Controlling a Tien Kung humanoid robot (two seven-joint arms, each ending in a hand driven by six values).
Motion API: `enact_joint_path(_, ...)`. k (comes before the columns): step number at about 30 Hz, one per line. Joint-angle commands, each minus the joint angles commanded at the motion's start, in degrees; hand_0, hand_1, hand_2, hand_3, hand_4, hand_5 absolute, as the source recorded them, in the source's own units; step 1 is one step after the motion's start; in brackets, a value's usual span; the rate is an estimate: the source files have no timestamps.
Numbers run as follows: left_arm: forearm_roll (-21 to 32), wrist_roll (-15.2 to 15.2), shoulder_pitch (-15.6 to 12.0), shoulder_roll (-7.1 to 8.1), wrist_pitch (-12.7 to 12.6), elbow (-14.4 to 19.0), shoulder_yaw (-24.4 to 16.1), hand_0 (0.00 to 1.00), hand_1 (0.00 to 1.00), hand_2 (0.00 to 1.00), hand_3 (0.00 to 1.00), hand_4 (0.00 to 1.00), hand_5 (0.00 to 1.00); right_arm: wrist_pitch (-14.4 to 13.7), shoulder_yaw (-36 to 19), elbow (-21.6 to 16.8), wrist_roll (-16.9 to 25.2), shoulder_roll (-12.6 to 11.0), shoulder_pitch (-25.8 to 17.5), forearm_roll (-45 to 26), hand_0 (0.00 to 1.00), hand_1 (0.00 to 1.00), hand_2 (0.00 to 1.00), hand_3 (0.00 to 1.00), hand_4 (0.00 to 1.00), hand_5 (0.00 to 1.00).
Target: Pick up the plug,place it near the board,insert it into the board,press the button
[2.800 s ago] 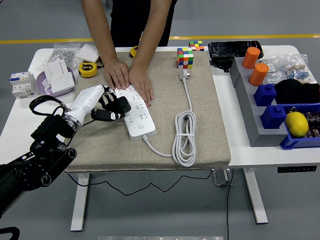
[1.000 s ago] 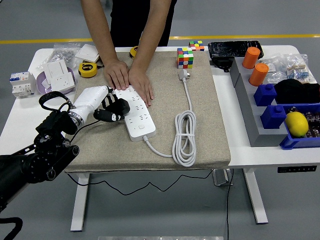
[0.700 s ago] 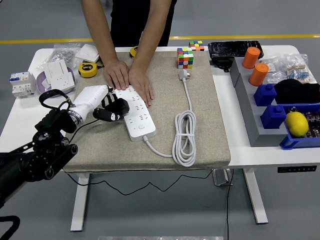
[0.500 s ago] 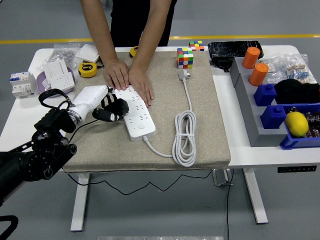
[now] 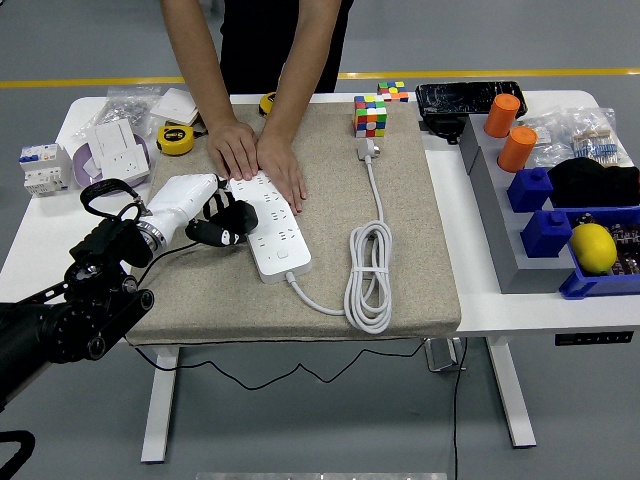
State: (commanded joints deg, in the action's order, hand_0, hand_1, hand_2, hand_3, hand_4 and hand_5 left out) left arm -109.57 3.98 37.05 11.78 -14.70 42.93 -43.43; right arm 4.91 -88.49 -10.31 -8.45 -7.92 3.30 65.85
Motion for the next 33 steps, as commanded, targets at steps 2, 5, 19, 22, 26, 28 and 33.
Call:
enact_joint_path(2,0.0,0.0,0.0,0.03,0.1,0.0,0.0,0.44,0.361,0.321,0.404,0.622,0.08,0.0,0.0,0.0,0.0,0.0,0.0,0.0,0.846,0.751,0.735,0.762,0.998,0.772)
enact_joint_path(5,0.1,0.1,0.0,0.11,0.3,0.3,-0.1,0.44,0.361,0.321,0.404,0.622,0.08,-0.1,0.0,0.0,0.0,0.0,0.0,-0.1,0.846,0.751,0.735,0.762,0.998,0.772)
enact_joint_path(19,0.5,0.2,0.2,0.35,1.9,0.4,-0.1,0.638,0.727,0.614,0.574,0.864,0.153,0.1,0.1,0.0,0.0,0.0,0.1,-0.8,0.845,0.752,0.735,0.762,0.998,0.772)
enact_joint_path(22,0.4,0.0,0.2,0.37,2.2,0.4,-0.1,0.669,0.751,0.645,0.595,0.887,0.155,0.1,0.2,0.0,0.0,0.0,0.0,-0.9,0.847,0.753,0.736,0.762,0.998,0.772)
enact_joint_path(26,0.4,0.0,0.2,0.42,2.4,0.5,0.0,0.683,0.763,0.668,0.618,0.91,0.159,0.1,0.1,0.0,0.0,0.1,0.0,-0.9,0.848,0.752,0.735,0.762,0.998,0.771)
enact_joint_path(28,0.5,0.0,0.1,0.45,2.5,0.6,0.0,0.683,0.763,0.668,0.618,0.91,0.159,0.1,0.1,0.0,0.0,0.1,0.0,-0.9,0.848,0.752,0.735,0.762,0.998,0.771)
enact_joint_path(33,0.5,-0.2,0.0,0.79,2.9,1.4,0.2,0.692,0.772,0.693,0.653,0.937,0.165,0.1,0.2,0.0,0.1,0.1,0.0,-1.0,0.848,0.753,0.735,0.762,0.998,0.769)
